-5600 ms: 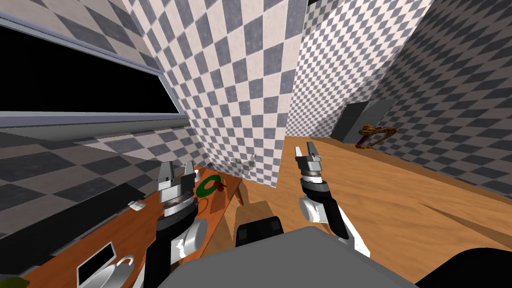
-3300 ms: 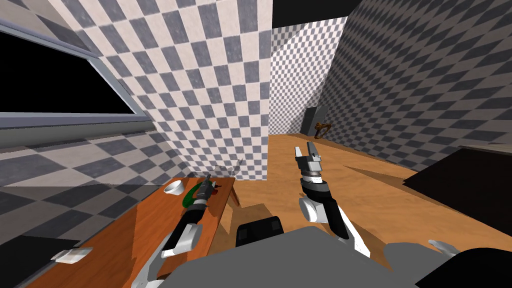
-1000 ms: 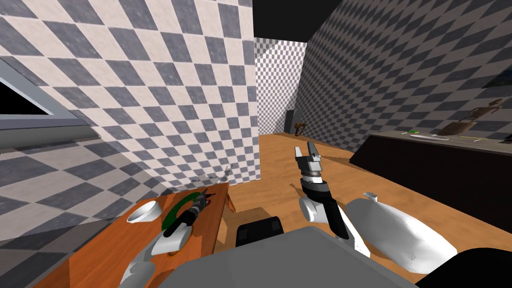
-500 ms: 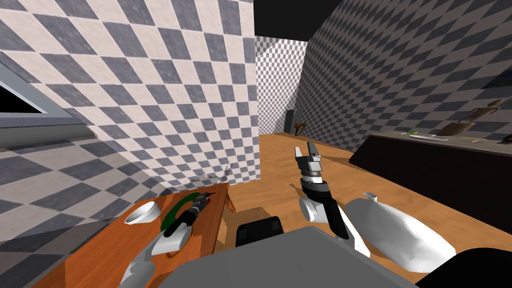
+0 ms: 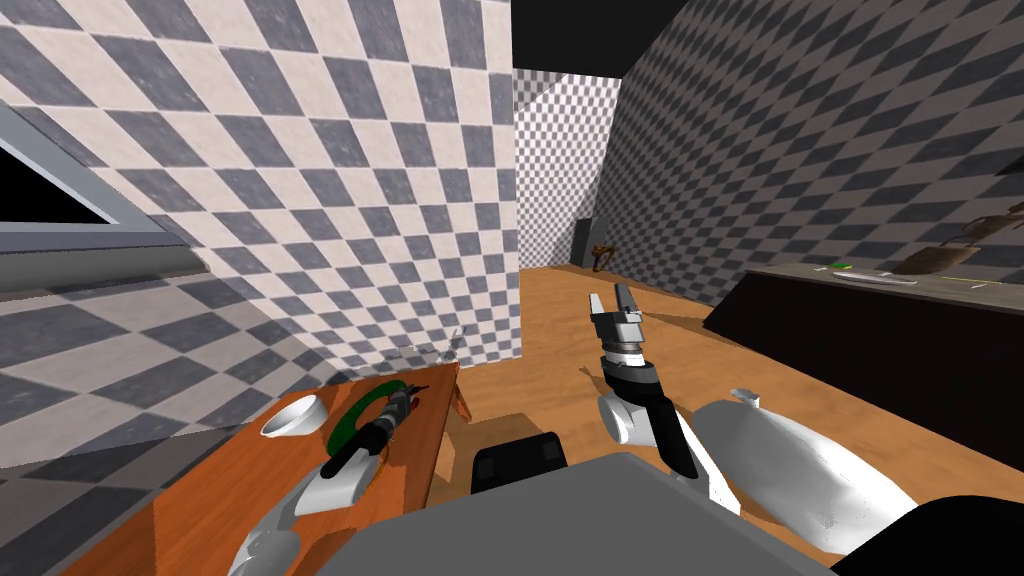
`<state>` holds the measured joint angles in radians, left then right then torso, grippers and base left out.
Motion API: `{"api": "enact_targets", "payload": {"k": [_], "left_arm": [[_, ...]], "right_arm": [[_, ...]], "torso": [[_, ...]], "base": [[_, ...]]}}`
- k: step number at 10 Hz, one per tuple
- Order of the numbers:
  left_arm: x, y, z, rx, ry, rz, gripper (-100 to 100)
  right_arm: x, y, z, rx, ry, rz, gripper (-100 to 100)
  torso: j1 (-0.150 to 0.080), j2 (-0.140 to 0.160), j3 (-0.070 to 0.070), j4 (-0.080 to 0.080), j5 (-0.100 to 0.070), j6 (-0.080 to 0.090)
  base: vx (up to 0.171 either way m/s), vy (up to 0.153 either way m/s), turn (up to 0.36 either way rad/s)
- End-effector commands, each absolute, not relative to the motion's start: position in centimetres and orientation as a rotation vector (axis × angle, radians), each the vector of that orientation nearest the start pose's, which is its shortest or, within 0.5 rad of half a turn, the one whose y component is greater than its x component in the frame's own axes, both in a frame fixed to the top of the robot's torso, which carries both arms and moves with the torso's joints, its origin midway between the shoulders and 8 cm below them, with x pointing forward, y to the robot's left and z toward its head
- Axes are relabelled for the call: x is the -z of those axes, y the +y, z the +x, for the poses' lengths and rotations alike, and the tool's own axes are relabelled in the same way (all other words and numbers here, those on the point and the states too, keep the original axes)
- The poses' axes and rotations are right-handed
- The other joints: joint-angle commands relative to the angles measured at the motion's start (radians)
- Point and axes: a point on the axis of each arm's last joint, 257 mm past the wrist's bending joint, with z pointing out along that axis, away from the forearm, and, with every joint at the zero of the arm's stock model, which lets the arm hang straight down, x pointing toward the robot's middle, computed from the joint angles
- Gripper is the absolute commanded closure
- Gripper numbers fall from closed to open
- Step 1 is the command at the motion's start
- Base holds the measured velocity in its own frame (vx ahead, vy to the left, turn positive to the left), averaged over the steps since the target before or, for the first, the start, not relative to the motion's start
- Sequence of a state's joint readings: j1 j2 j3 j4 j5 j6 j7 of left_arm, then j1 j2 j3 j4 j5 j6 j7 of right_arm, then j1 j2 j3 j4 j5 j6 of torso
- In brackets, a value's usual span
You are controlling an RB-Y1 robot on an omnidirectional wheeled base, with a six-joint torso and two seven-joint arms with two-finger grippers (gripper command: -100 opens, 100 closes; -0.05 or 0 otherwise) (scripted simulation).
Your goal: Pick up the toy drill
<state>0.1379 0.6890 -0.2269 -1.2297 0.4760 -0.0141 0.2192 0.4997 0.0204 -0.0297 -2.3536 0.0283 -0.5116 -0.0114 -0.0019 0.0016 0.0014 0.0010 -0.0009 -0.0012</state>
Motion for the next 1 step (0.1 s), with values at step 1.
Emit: {"api": "enact_targets", "payload": {"k": [1], "left_arm": [[41.62,45.63,42.15,0.833,1.523,-1.598,0]], "right_arm": [[-5.91,-28.3,32.44,-1.282,0.549,0.584,0]], "torso": [[0.0,0.0,0.0,0.0,0.0,0.0]], "base": [[0.0,0.0,0.0]]}}
